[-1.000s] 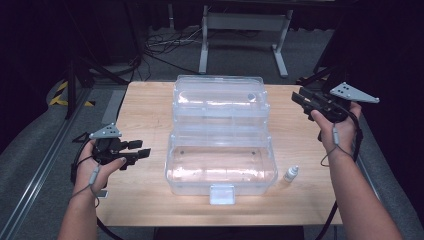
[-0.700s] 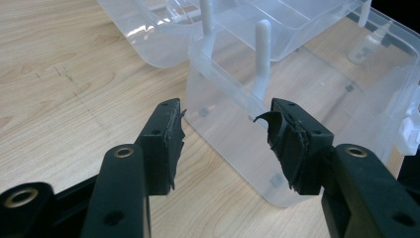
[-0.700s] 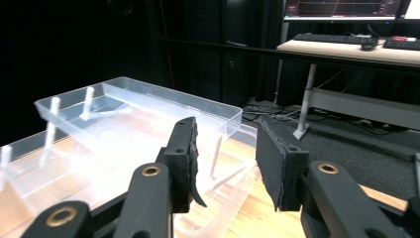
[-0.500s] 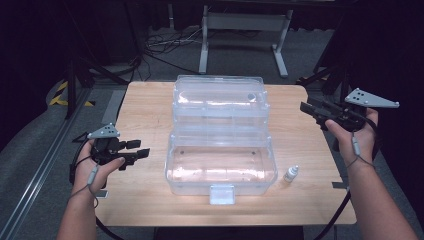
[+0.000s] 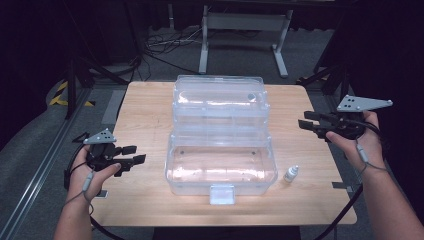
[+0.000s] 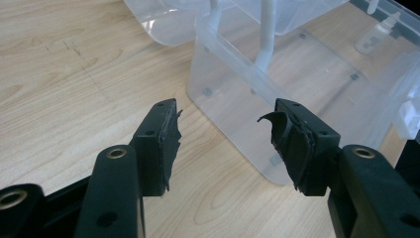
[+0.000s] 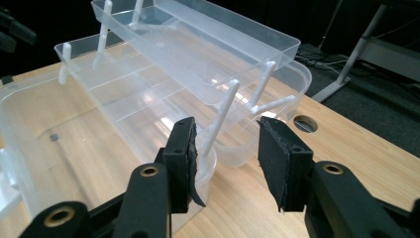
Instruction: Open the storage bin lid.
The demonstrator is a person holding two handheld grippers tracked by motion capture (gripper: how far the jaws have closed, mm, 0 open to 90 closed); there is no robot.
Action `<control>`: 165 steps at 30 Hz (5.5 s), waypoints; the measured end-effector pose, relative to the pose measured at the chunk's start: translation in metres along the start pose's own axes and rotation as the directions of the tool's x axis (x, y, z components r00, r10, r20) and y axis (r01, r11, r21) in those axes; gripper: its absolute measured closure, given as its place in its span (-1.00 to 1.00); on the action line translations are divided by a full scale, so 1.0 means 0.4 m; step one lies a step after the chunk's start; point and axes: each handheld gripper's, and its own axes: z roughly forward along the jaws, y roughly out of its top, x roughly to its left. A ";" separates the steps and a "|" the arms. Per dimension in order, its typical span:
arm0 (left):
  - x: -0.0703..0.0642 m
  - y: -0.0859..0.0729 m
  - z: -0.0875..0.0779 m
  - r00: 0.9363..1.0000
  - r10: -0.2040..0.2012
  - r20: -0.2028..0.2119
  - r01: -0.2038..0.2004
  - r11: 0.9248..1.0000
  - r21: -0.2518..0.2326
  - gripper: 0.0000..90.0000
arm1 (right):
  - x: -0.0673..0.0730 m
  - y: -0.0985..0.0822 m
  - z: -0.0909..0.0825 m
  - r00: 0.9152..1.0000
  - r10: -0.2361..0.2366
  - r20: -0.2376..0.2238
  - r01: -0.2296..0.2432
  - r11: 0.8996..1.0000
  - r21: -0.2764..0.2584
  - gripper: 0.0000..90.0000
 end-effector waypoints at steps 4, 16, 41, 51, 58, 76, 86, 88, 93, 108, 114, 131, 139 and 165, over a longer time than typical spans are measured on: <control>-0.003 -0.005 -0.008 1.000 -0.009 -0.013 0.009 1.000 -0.012 -0.01 | 0.009 0.004 0.001 1.000 -0.010 -0.016 0.011 0.999 0.031 0.32; 0.001 -0.005 -0.012 1.000 -0.016 -0.021 0.016 1.000 -0.014 -0.02 | 0.033 0.005 0.027 0.997 -0.061 -0.052 0.071 0.974 0.214 0.36; -0.003 -0.003 -0.010 1.000 -0.011 -0.025 0.011 1.000 -0.006 -0.03 | 0.027 -0.012 0.055 0.990 -0.071 -0.126 0.118 0.898 0.424 0.38; -0.007 -0.019 -0.014 0.999 -0.023 -0.029 0.024 1.000 0.002 -0.04 | 0.032 -0.033 0.077 0.969 -0.132 -0.207 0.217 0.853 0.475 0.40; -0.007 -0.027 -0.016 0.999 -0.027 -0.033 0.027 1.000 0.008 -0.04 | 0.031 -0.045 0.088 0.967 -0.125 -0.224 0.226 0.828 0.514 0.41; -0.005 -0.031 -0.018 0.999 -0.030 -0.039 0.031 0.999 0.009 -0.06 | 0.036 -0.091 0.133 0.959 -0.126 -0.255 0.259 0.758 0.599 0.36; -0.004 -0.031 -0.018 0.999 -0.031 -0.040 0.031 0.999 0.010 -0.06 | 0.038 -0.120 0.154 0.958 -0.106 -0.265 0.256 0.731 0.633 0.37; -0.004 -0.031 -0.019 0.999 -0.031 -0.040 0.031 0.999 0.009 -0.06 | 0.038 -0.124 0.158 0.958 -0.106 -0.267 0.258 0.725 0.639 0.38; -0.005 -0.031 -0.017 0.999 -0.031 -0.041 0.032 0.999 0.011 -0.06 | 0.040 -0.140 0.169 0.958 -0.102 -0.267 0.259 0.706 0.659 0.38; -0.005 -0.031 -0.015 0.999 -0.030 -0.038 0.030 0.999 0.012 -0.06 | 0.037 -0.172 0.187 0.957 -0.095 -0.274 0.266 0.669 0.695 0.40; -0.005 -0.031 -0.016 0.999 -0.031 -0.040 0.031 0.999 0.012 -0.06 | 0.039 -0.182 0.195 0.956 -0.091 -0.281 0.269 0.657 0.704 0.41; -0.004 -0.032 -0.015 0.999 -0.031 -0.038 0.032 0.999 0.012 -0.06 | 0.047 -0.196 0.210 0.948 -0.121 -0.295 0.304 0.625 0.719 0.58; -0.003 -0.032 -0.016 0.999 -0.034 -0.036 0.034 0.999 0.010 -0.06 | 0.046 -0.183 0.201 0.947 -0.132 -0.294 0.309 0.633 0.710 0.58; -0.004 -0.031 -0.018 0.999 -0.032 -0.036 0.032 0.999 0.008 -0.07 | 0.059 -0.049 0.139 0.939 -0.162 -0.302 0.330 0.668 0.668 0.58</control>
